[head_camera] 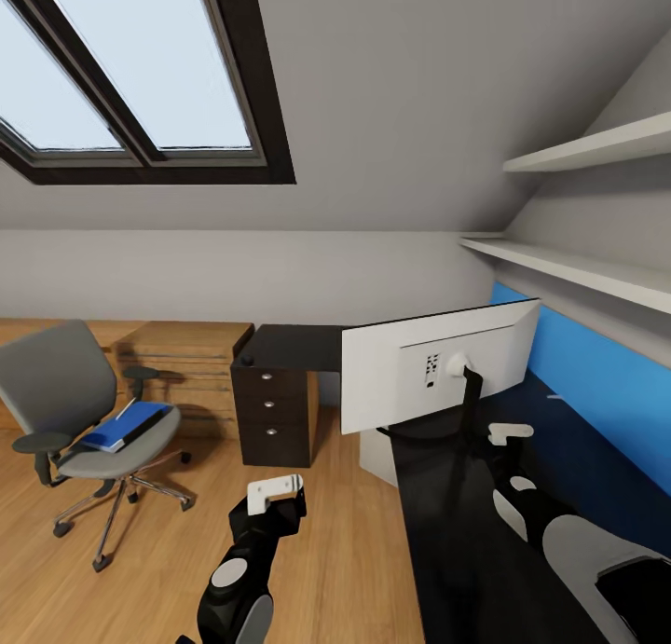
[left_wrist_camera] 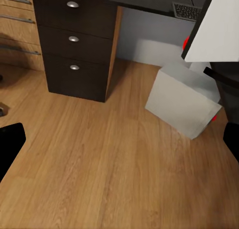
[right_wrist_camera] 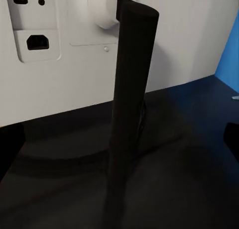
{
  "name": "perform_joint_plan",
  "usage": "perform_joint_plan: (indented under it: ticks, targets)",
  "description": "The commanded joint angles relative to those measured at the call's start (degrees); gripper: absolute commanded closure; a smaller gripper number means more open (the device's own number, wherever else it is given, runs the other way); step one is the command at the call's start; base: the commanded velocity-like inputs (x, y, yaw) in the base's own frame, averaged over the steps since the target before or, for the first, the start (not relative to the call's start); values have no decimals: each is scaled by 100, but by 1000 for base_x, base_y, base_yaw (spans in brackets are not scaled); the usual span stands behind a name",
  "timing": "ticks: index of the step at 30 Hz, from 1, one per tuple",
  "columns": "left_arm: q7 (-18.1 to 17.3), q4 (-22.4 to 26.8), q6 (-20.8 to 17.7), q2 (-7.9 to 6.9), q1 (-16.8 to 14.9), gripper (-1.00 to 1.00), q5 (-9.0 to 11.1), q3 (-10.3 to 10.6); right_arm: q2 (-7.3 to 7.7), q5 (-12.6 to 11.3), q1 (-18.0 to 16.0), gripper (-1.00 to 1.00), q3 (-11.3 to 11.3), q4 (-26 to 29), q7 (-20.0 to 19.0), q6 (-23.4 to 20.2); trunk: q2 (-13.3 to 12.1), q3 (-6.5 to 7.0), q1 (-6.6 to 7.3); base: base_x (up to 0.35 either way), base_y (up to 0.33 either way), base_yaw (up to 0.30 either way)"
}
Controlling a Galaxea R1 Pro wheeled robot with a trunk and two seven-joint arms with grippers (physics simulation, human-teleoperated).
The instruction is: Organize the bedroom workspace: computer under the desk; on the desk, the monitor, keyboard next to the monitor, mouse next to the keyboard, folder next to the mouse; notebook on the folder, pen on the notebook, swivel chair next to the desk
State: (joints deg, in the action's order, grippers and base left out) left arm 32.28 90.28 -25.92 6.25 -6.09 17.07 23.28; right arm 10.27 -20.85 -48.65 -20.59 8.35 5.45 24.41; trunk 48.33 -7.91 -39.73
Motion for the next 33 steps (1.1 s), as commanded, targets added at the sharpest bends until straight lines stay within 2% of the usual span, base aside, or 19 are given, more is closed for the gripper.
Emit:
perform_joint_plan:
  ticks: [1,13,23,33]
  targets:
    - [50,7,-14,-1,-6,-100,50,7,2,-35,-5,-100,-50,0,27,11,7,-9,-1,0,0,17]
    - [50,38,-11,-3,-6,-100,51,-7,10,-56,-5,-100,-42,0,27,12,7,3,-1,0,-2,130]
    - [49,42,-9,-9,-6,-100,48,-8,13,-66,-5,-100,-41,0,27,12,7,5,-1,0,-201,15]
    - [38,42,-11,-8,-6,-100,49,-8,11,-66,-5,-100,-41,2,27,3,7,5,-1,0,-30,1]
